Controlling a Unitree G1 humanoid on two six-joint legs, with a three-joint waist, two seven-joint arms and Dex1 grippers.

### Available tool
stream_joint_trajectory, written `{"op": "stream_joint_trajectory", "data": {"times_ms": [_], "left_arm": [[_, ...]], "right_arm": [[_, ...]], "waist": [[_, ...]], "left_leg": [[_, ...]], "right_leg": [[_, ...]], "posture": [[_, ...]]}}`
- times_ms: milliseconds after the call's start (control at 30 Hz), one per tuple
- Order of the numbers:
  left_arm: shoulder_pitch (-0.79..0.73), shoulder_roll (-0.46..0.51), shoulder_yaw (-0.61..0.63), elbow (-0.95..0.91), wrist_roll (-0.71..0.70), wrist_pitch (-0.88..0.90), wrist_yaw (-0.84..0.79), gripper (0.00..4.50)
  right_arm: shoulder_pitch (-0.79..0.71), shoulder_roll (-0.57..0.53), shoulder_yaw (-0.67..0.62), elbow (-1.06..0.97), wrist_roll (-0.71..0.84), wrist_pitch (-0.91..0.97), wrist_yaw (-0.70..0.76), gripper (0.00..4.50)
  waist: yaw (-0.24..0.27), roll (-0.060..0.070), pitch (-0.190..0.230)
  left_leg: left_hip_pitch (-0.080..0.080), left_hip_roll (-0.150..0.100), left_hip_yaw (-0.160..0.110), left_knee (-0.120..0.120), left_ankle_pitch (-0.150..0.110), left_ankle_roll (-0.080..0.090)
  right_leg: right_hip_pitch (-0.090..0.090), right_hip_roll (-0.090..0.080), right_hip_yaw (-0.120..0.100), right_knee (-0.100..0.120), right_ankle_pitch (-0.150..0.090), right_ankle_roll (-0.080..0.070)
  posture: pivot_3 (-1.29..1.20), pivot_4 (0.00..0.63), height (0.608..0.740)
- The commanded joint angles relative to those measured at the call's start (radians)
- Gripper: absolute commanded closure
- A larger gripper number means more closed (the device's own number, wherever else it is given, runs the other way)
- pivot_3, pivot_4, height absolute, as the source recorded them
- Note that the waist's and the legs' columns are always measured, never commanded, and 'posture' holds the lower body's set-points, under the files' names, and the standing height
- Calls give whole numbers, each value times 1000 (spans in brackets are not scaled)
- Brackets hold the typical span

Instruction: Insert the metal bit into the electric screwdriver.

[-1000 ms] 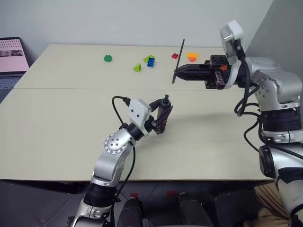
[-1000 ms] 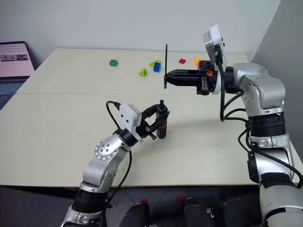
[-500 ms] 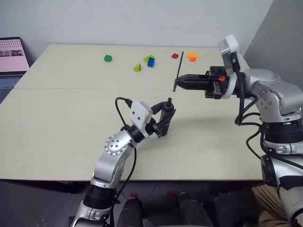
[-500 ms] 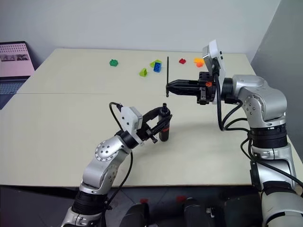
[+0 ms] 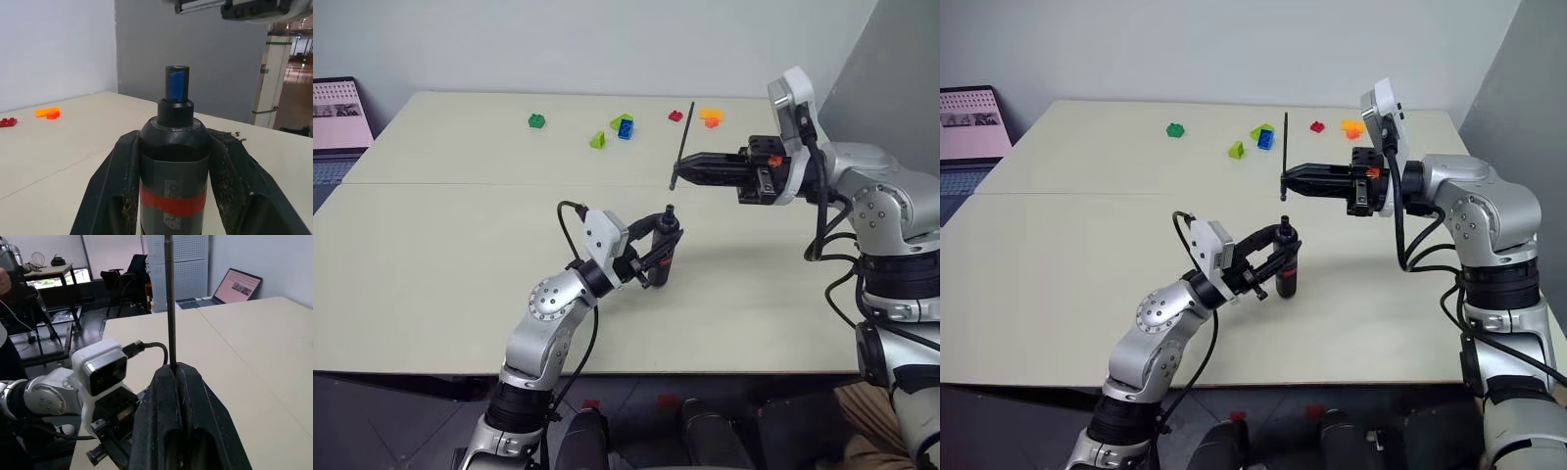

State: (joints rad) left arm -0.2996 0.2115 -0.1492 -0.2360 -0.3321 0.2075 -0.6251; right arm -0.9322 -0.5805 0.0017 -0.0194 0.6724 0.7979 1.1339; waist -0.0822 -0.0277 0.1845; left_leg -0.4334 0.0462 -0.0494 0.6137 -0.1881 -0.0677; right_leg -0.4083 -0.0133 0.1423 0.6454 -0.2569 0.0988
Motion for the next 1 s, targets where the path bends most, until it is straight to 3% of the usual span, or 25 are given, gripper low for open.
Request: {"op": "stream_joint_trajectory", "data": {"times_ms": [33,1000], "left_arm": [[-10,3,-2,-2,0,-42,-26,2864],[-13,8,5,35,31,-71,-21,2864]], "right_arm": [[7,-17,-37,-53,24,6,-20,4500],[115,11,-30,-178,35,43,-180,4500]], "waist": [[0,0,0],[0,0,0]], "left_leg": [[0,0,0,0,0,0],[1,0,0,0,0,0]], "right_leg": [[0,0,0,0,0,0],[1,0,0,1,0,0]], "posture": [[0,150,740],[0,150,740]]}}
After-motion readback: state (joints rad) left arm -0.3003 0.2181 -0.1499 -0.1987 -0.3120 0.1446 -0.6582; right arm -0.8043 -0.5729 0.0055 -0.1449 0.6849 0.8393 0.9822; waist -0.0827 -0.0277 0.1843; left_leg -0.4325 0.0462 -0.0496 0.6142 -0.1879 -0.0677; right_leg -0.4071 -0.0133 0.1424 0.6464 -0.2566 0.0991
